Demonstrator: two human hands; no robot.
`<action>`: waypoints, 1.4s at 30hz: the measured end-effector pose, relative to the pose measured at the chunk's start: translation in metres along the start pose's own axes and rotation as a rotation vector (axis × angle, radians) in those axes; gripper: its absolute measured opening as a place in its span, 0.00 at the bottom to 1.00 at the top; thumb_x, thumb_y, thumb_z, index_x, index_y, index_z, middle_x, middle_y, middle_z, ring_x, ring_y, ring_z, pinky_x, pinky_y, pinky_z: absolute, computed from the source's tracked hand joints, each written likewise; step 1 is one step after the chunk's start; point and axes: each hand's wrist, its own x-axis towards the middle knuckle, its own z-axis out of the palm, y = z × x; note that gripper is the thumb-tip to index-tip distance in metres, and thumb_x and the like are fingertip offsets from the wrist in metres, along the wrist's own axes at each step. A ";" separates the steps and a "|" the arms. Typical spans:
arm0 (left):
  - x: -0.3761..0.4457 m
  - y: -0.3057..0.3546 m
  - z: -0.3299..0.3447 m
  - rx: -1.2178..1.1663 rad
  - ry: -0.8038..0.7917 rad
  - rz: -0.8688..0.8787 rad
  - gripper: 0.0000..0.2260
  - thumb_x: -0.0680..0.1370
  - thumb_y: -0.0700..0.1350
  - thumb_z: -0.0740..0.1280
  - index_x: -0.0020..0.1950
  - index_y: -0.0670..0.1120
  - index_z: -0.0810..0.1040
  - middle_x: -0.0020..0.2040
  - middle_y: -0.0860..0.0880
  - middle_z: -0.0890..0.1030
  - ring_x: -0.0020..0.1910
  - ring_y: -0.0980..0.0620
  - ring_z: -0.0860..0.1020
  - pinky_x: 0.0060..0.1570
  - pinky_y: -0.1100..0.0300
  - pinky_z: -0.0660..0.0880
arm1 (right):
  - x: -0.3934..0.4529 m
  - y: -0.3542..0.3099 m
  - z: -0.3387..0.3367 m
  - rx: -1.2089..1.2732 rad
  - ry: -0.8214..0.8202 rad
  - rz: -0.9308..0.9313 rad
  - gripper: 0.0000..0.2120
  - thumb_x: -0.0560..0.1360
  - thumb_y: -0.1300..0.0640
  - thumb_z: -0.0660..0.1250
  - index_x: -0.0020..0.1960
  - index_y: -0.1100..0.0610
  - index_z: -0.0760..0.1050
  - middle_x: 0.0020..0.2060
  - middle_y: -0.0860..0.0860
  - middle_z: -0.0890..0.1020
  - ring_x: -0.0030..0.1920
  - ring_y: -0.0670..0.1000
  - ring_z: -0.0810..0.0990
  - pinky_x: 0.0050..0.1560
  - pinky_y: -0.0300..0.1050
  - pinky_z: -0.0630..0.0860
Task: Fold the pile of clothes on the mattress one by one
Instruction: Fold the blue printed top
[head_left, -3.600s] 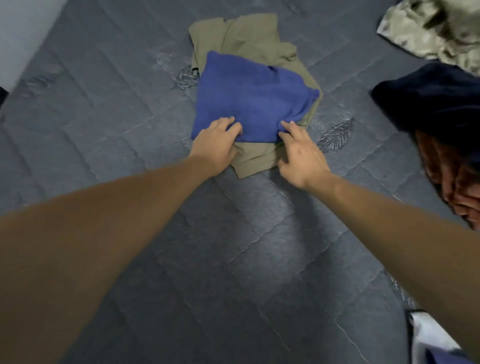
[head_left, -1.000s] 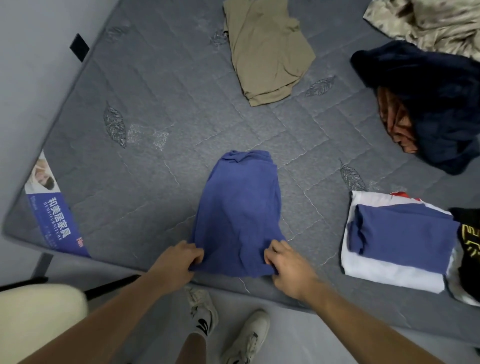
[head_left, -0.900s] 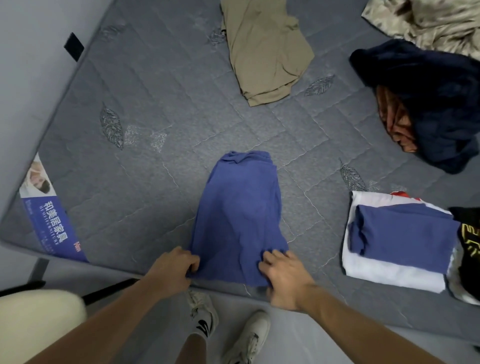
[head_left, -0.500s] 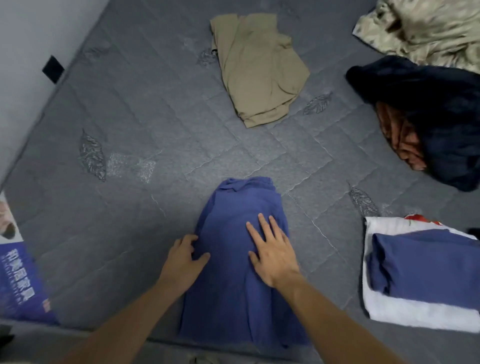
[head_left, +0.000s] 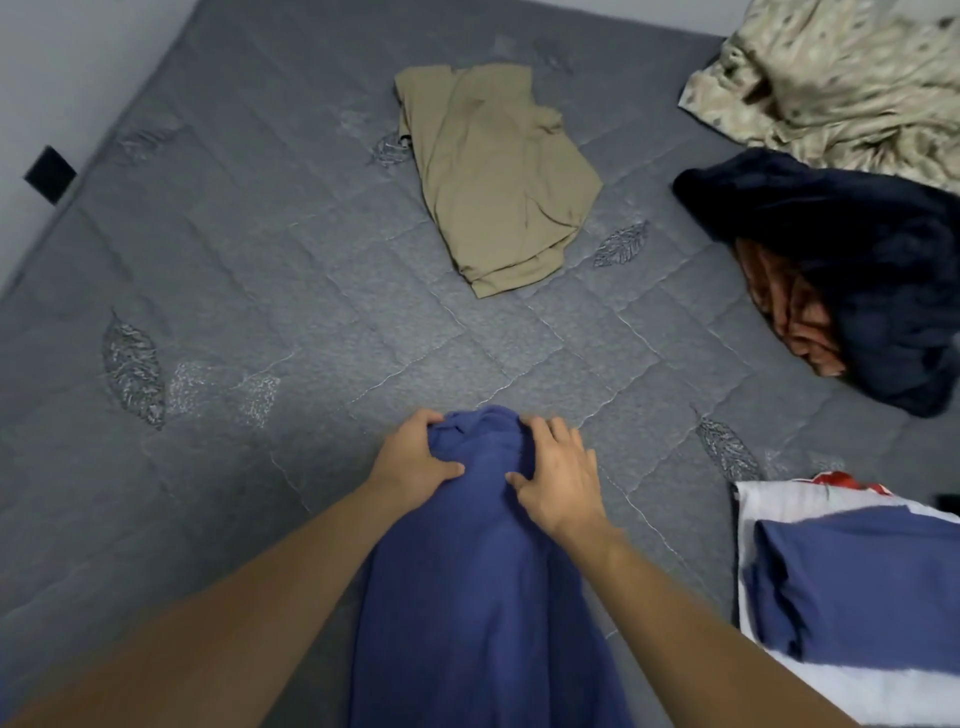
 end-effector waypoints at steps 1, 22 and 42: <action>-0.004 0.000 -0.001 0.031 0.004 0.023 0.21 0.71 0.38 0.78 0.58 0.50 0.73 0.50 0.53 0.80 0.49 0.52 0.80 0.49 0.58 0.74 | 0.000 0.001 -0.002 -0.014 -0.005 -0.010 0.28 0.74 0.51 0.74 0.71 0.49 0.69 0.64 0.48 0.73 0.66 0.55 0.72 0.62 0.52 0.68; -0.002 0.002 -0.030 0.114 0.425 0.140 0.09 0.78 0.38 0.67 0.56 0.47 0.75 0.47 0.50 0.78 0.48 0.49 0.77 0.51 0.46 0.76 | 0.001 0.011 -0.023 0.241 0.016 -0.118 0.07 0.77 0.59 0.72 0.48 0.56 0.74 0.38 0.49 0.80 0.42 0.55 0.76 0.43 0.51 0.71; -0.068 0.000 0.026 0.728 0.244 0.541 0.29 0.80 0.51 0.65 0.80 0.46 0.65 0.76 0.42 0.68 0.72 0.41 0.68 0.67 0.45 0.67 | -0.033 -0.005 -0.009 -0.100 0.246 -0.337 0.33 0.69 0.63 0.65 0.75 0.60 0.69 0.76 0.57 0.68 0.73 0.60 0.69 0.73 0.56 0.66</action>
